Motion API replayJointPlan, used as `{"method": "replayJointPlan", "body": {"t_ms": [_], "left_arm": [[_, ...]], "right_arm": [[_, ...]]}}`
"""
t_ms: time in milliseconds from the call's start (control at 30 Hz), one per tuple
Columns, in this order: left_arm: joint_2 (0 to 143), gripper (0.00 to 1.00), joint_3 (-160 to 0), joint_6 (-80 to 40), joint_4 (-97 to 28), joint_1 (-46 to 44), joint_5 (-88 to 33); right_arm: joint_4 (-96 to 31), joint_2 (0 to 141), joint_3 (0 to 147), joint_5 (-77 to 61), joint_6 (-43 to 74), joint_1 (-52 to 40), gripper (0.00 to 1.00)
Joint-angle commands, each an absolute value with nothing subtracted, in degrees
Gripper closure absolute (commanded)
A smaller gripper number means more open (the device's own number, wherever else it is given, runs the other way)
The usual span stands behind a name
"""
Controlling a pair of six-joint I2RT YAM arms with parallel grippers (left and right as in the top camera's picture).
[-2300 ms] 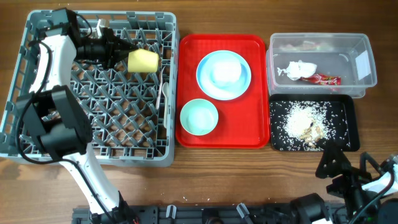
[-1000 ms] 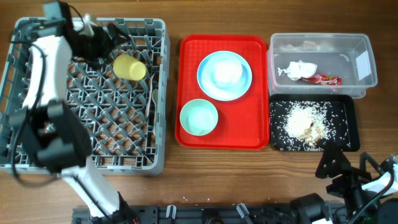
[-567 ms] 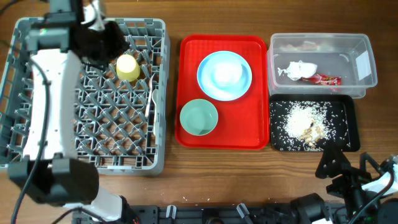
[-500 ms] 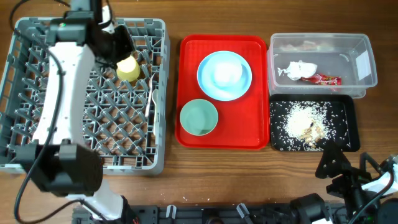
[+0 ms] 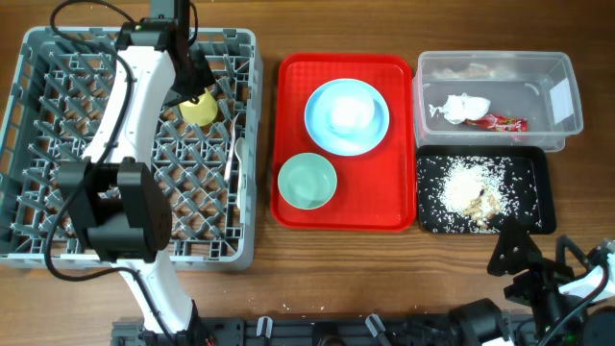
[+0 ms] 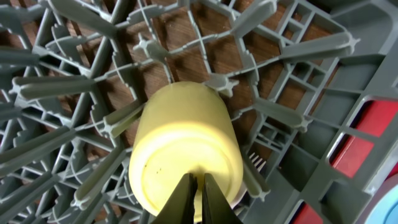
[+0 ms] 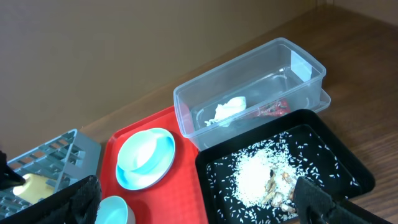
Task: Sort waste into correct bins and load items into the dishwasher rack
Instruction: 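Retract the left gripper from the rack toward the red tray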
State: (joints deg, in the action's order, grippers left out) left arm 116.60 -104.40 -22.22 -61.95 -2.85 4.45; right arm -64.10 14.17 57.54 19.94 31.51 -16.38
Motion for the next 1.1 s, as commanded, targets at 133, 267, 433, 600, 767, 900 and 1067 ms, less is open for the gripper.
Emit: {"method": "replayJointPlan", "body": {"t_ms": [133, 267, 433, 600, 767, 900, 1067], "left_arm": [[101.7, 0.73, -103.2, -22.7, -63.0, -4.6, -3.2], [102.5, 0.67, -103.0, -22.8, -67.5, -10.6, -2.2], [108.2, 0.66, -102.7, -24.9, -68.7, -14.1, 4.6], [112.4, 0.58, -102.3, -22.5, -67.1, -14.7, -0.4], [116.1, 0.59, -96.8, -22.5, -60.6, -15.5, -0.6], [117.1, 0.7, -92.9, -19.9, -58.0, -15.5, -0.4], [117.1, 0.77, -92.9, -14.2, -53.8, -15.6, -0.4]], "right_arm": [[-63.9, 13.6, 57.7, 19.7, 32.1, -16.1, 0.0], [-64.0, 13.6, 57.7, 19.7, 32.1, -16.1, 0.0], [-64.0, 13.6, 57.7, 19.7, 32.1, -16.1, 0.0], [-64.0, 13.6, 57.7, 19.7, 32.1, -16.1, 0.0], [-64.0, 13.6, 57.7, 19.7, 32.1, -16.1, 0.0], [-64.0, 13.6, 57.7, 19.7, 32.1, -16.1, 0.0], [-63.9, 13.6, 57.7, 19.7, 32.1, -16.1, 0.0]]}}
